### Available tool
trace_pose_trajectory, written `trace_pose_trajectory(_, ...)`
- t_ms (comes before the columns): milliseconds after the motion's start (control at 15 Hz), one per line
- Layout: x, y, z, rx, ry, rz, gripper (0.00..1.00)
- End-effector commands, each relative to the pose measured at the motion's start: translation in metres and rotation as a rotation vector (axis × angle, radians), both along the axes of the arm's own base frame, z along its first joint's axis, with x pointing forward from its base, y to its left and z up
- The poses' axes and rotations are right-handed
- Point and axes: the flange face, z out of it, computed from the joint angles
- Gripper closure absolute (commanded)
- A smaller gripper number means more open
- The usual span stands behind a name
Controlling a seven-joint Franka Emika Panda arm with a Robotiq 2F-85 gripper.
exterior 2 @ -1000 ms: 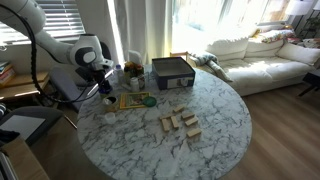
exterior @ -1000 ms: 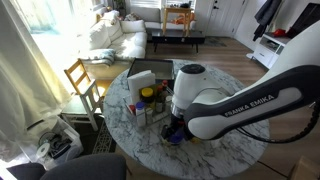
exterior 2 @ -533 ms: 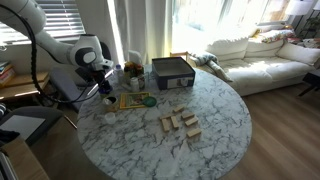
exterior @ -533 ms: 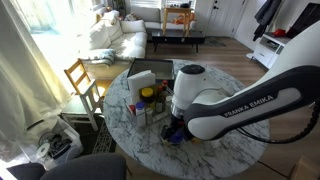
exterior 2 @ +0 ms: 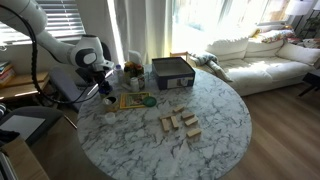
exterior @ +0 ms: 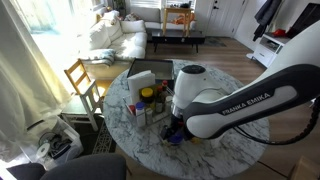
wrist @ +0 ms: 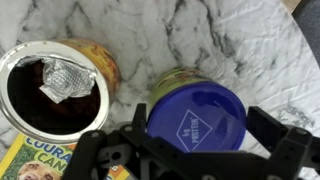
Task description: Pick up the yellow can with a blue lid and put it on the yellow can without the lid and then pick up the measuring cup and put it on top of the stacked yellow cans
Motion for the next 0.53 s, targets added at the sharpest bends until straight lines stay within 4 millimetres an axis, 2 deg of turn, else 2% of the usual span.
trace_pose_trajectory(0, -0.0079, -0.0016, -0.0296, 0.004, 0.046, 0.013, 0.0)
trace_pose_trajectory(467, -0.0096, -0.0021, -0.0384, 0.048, 0.067, -0.017, 0.0)
